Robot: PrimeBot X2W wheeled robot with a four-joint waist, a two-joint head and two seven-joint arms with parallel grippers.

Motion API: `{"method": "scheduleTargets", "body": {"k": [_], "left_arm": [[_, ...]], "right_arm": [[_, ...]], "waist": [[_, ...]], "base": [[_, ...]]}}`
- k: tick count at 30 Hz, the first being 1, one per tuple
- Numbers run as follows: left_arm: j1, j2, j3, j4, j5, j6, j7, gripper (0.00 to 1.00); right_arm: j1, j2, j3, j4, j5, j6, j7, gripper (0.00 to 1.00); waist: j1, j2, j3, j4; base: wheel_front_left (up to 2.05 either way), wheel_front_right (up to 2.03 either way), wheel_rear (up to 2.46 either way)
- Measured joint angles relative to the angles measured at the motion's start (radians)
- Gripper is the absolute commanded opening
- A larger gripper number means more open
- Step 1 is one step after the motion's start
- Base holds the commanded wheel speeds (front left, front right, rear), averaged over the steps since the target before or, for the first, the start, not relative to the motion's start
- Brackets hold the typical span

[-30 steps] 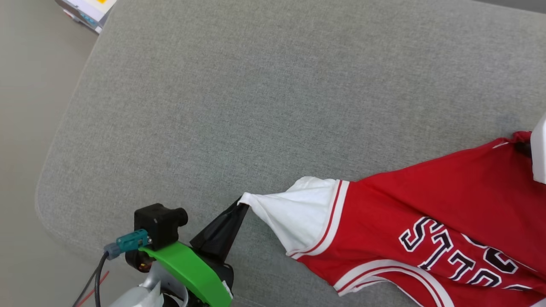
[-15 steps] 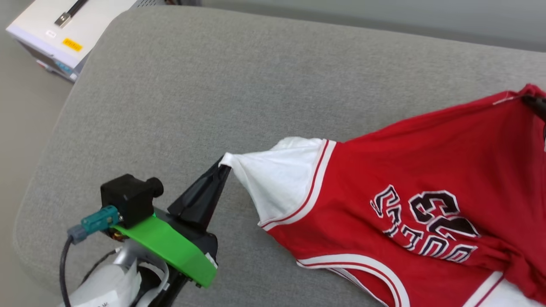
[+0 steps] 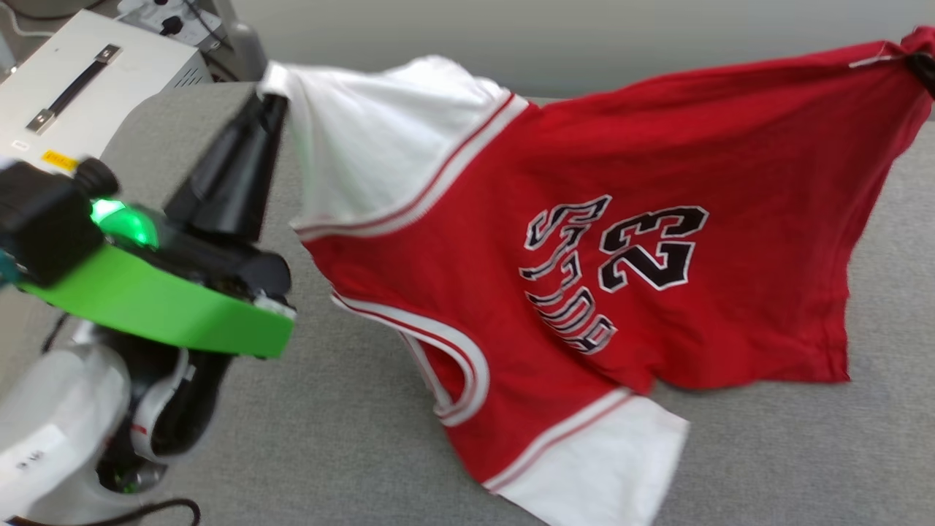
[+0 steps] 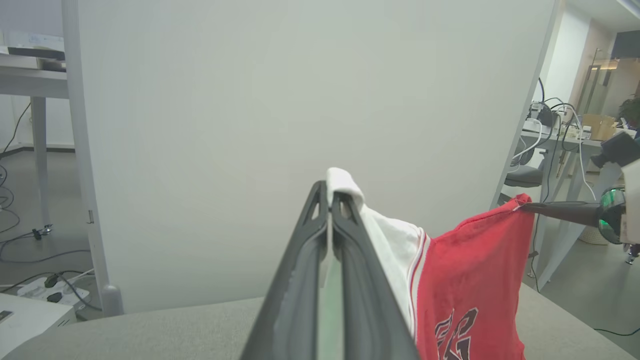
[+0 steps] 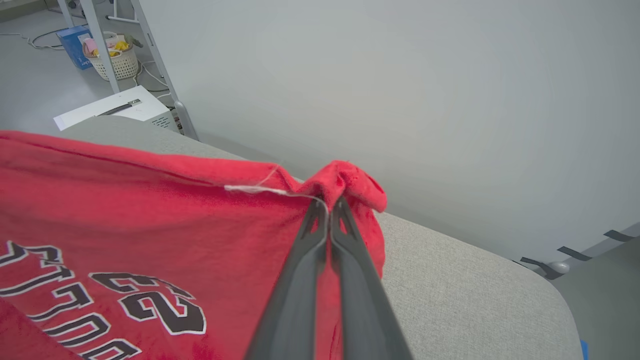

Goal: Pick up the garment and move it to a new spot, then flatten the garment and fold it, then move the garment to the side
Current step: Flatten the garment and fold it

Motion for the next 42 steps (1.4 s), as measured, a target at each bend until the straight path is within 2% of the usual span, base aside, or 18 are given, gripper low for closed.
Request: {"method": "scheduleTargets", "body": {"k": [12, 20, 27, 31, 36, 42], "left_arm": [[-0.175, 0.014, 0.099, -0.002, 0.007, 0.031, 0.002, 0.00], [-0.347, 0.033, 0.128, 0.036, 0.024, 0.033, 0.029, 0.00], [-0.576, 0.062, 0.119, 0.143, 0.067, -0.028, 0.086, 0.00], [-0.734, 0.087, 0.103, 0.235, 0.086, -0.083, 0.126, 0.00], [-0.928, 0.091, 0.072, 0.372, 0.139, -0.149, 0.149, 0.00], [-1.143, 0.078, 0.014, 0.590, 0.215, -0.233, 0.145, 0.00]], "right_arm": [[-0.056, 0.071, -0.044, -0.104, -0.023, 0.000, -0.037, 0.00], [-0.143, 0.108, -0.106, -0.150, -0.058, 0.000, -0.046, 0.00], [-0.272, 0.131, -0.150, -0.144, -0.107, 0.000, -0.053, 0.00], [-0.374, 0.136, -0.143, -0.110, -0.128, 0.000, -0.068, 0.00], [-0.517, 0.138, -0.106, -0.013, -0.170, 0.000, -0.122, 0.00], [-0.708, 0.159, -0.035, 0.177, -0.244, 0.000, -0.244, 0.00]], "waist": [[0.0000, 0.0000, -0.022, -0.087], [0.0000, 0.0000, 0.024, -0.106], [-0.0001, 0.0000, 0.106, -0.120], [0.0000, 0.0000, 0.169, -0.130], [0.0001, 0.0000, 0.253, -0.144], [0.0001, 0.0000, 0.360, -0.165]], "base": [[0.00, 0.00, 0.00], [0.00, 0.00, 0.00], [0.00, 0.00, 0.00], [0.00, 0.00, 0.00], [0.00, 0.00, 0.00], [0.00, 0.00, 0.00]]}}
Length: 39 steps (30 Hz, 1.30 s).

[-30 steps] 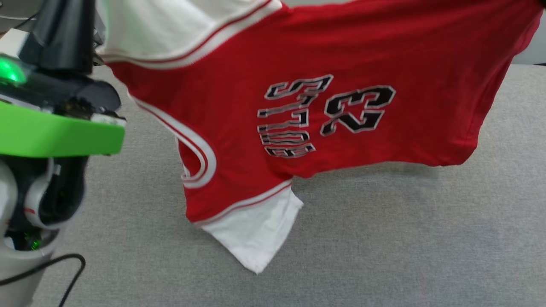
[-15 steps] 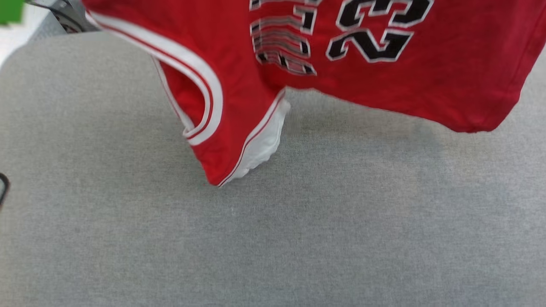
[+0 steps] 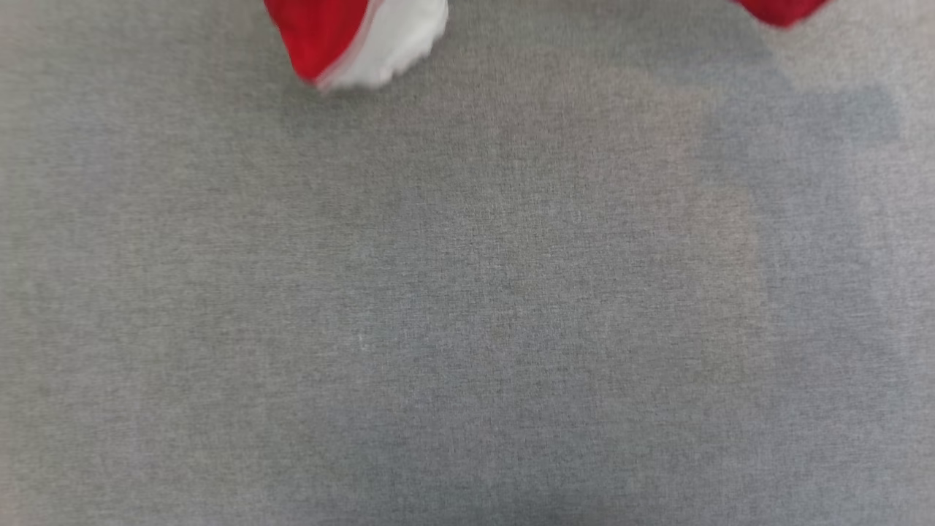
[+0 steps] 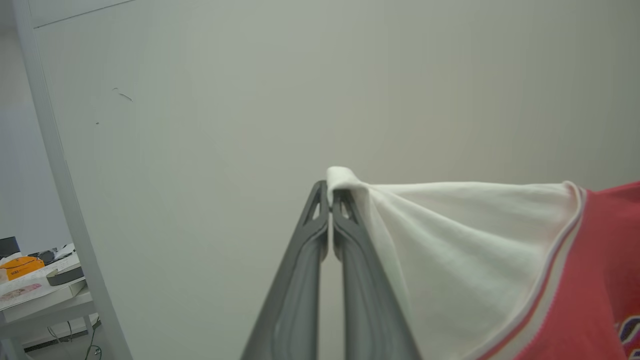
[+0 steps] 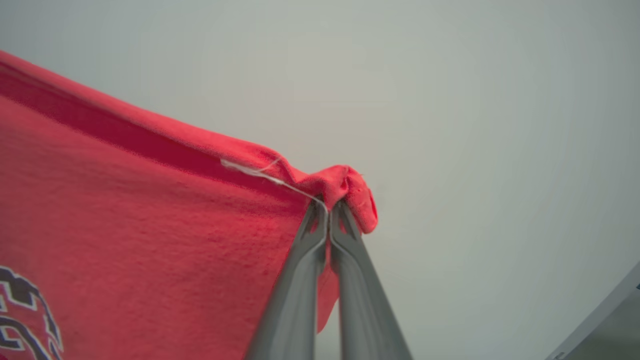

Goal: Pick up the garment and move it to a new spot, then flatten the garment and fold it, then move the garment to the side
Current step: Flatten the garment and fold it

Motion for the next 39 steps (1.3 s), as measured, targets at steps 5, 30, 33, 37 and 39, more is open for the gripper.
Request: {"method": "scheduleTargets", "body": {"k": [5, 30, 33, 37, 39], "left_arm": [[-0.151, -0.044, -0.029, 0.180, 0.049, -0.041, -0.042, 0.00], [0.004, -0.279, -0.142, 0.559, -0.014, -0.093, -0.385, 0.00], [0.131, -0.295, -0.139, 0.512, -0.020, -0.093, -0.388, 0.00], [0.336, -0.312, -0.115, 0.418, -0.019, -0.092, -0.388, 0.00], [0.440, -0.316, -0.097, 0.377, -0.018, -0.084, -0.389, 0.00]], "right_arm": [[-0.138, 0.053, -0.011, 0.188, -0.040, 0.001, -0.111, 0.00], [-0.167, 0.251, 0.081, 0.661, -0.083, 0.000, -0.575, 0.00], [-0.084, 0.250, 0.126, 0.670, -0.043, 0.000, -0.602, 0.00], [0.047, 0.222, 0.165, 0.678, 0.024, 0.000, -0.628, 0.00], [0.116, 0.209, 0.184, 0.682, 0.059, 0.000, -0.633, 0.00]], "waist": [[0.0000, 0.0000, 0.072, -0.016], [-0.0001, 0.0000, 0.184, 0.048], [-0.0001, -0.0001, 0.153, 0.054], [-0.0001, 0.0000, 0.099, 0.060], [-0.0002, 0.0000, 0.069, 0.062]], "base": [[0.00, 0.00, 0.00], [0.00, 0.00, 0.00], [0.00, 0.00, 0.00], [0.00, 0.00, 0.00], [0.00, 0.00, 0.00]]}}
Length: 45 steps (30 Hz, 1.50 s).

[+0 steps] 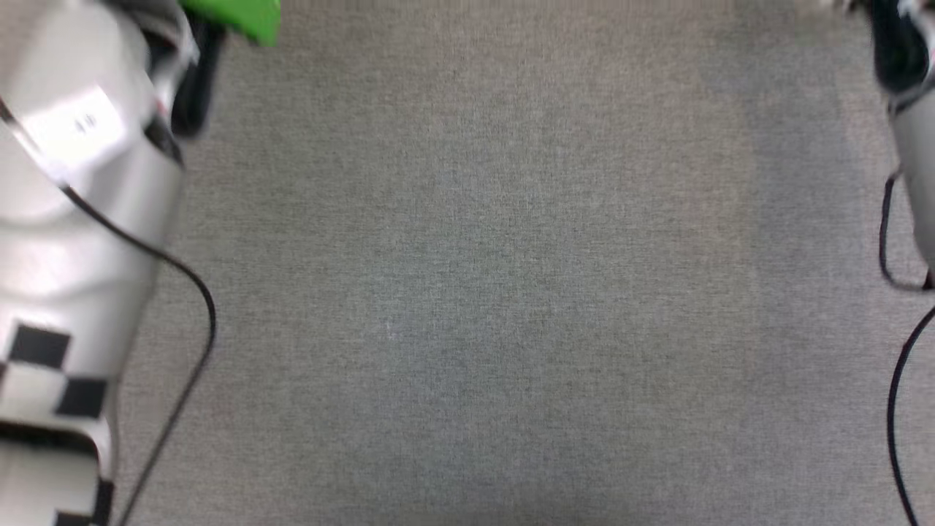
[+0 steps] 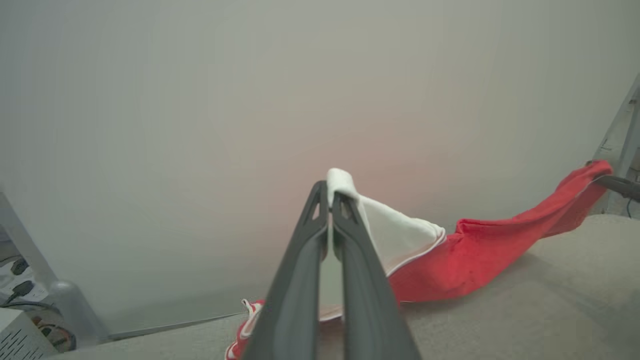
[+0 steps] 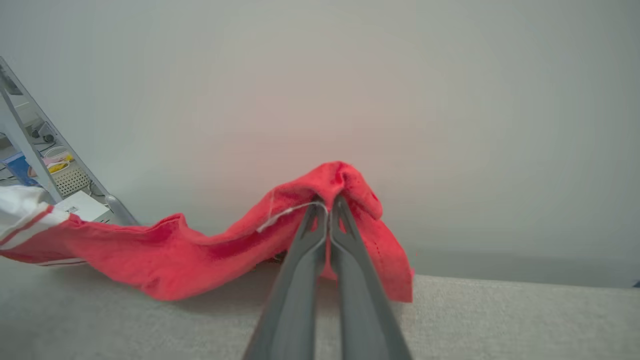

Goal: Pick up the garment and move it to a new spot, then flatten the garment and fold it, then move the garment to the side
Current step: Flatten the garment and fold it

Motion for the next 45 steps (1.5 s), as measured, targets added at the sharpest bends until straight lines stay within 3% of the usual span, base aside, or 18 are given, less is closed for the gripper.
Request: {"method": "scheduleTargets", "body": {"k": [8, 17, 32, 45], "left_arm": [[0.408, -0.009, 0.018, -0.084, -0.009, 0.014, 0.000, 0.00], [0.747, 0.035, -0.015, -0.158, -0.010, 0.027, 0.000, 0.00], [1.082, 0.115, -0.087, -0.389, -0.027, 0.080, 0.055, 0.00], [1.289, 0.166, -0.120, -0.555, -0.072, 0.119, 0.067, 0.00]], "right_arm": [[0.313, -0.088, 0.152, -0.032, 0.147, 0.000, 0.016, 0.00], [0.555, -0.172, 0.217, -0.109, 0.306, 0.000, 0.053, 0.00], [0.917, -0.256, 0.185, -0.281, 0.521, 0.000, 0.187, 0.00], [1.245, -0.334, 0.053, -0.515, 0.560, 0.000, 0.264, 0.00]], "waist": [[-0.0001, 0.0000, -0.143, 0.012], [-0.0002, 0.0000, -0.291, 0.030], [-0.0001, 0.0000, -0.461, 0.051], [-0.0001, 0.0000, -0.553, 0.084]], "base": [[0.00, 0.00, 0.00], [0.00, 0.00, 0.00], [0.00, 0.00, 0.00], [0.00, 0.00, 0.00]]}}
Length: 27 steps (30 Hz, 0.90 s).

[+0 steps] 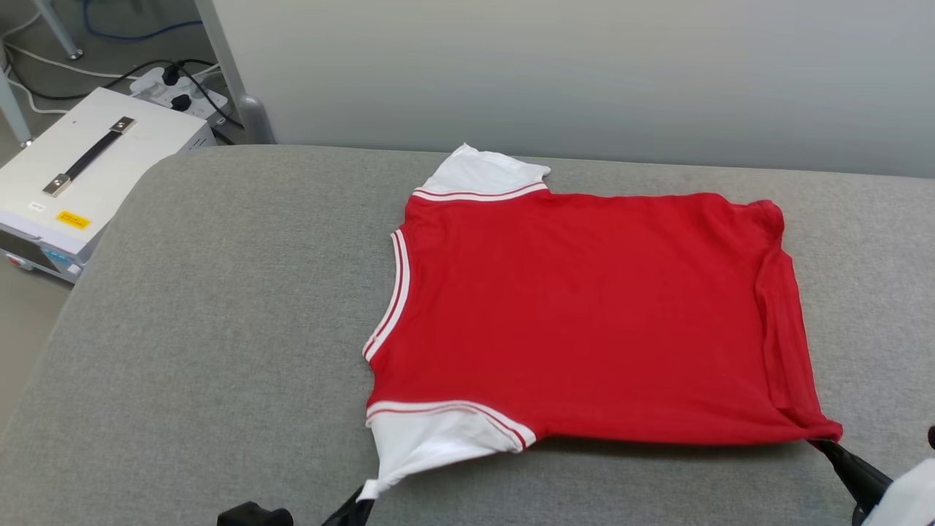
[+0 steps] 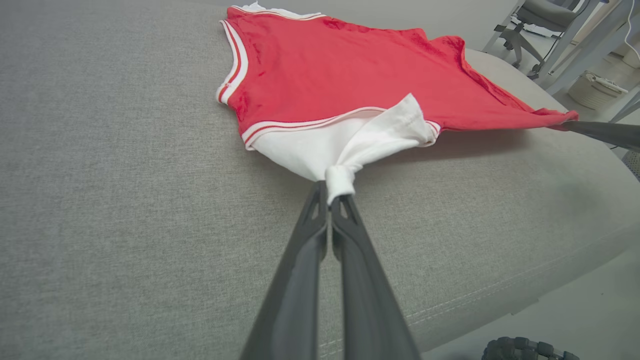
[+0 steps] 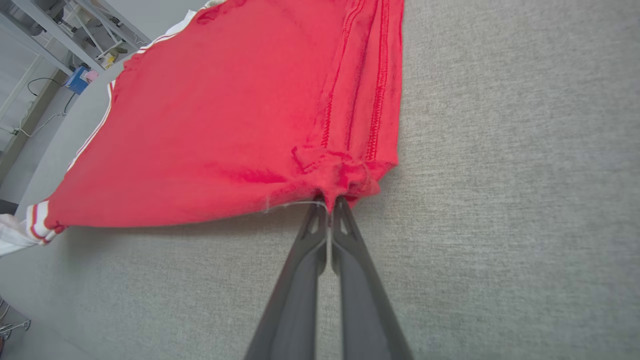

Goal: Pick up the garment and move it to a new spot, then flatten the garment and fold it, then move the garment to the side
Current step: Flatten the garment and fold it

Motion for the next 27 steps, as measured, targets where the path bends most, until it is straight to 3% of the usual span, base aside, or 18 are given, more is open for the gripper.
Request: {"method": "scheduleTargets", "body": {"k": [5, 11, 17, 27], "left_arm": [[0.014, 0.002, -0.012, -0.026, 0.013, 0.008, 0.003, 0.00], [-0.045, 0.001, 0.007, -0.040, 0.054, 0.013, -0.016, 0.00], [-0.130, -0.004, 0.022, -0.039, 0.068, 0.007, -0.023, 0.00], [-0.317, -0.074, 0.049, 0.041, 0.074, -0.015, -0.034, 0.00]], "right_arm": [[0.093, 0.003, -0.090, -0.097, -0.018, 0.000, 0.038, 0.00], [0.127, 0.065, -0.198, -0.183, -0.027, 0.000, 0.100, 0.00], [0.123, 0.116, -0.263, -0.252, -0.096, 0.000, 0.172, 0.00], [0.002, 0.205, -0.383, -0.298, -0.230, 0.000, 0.278, 0.00]], "waist": [[0.0000, 0.0000, 0.007, 0.012], [0.0000, 0.0000, 0.032, 0.014], [0.0000, 0.0000, 0.071, 0.010], [0.0001, 0.0000, 0.157, 0.004]], "base": [[0.00, 0.00, 0.00], [0.00, 0.00, 0.00], [0.00, 0.00, 0.00], [0.00, 0.00, 0.00]]}}
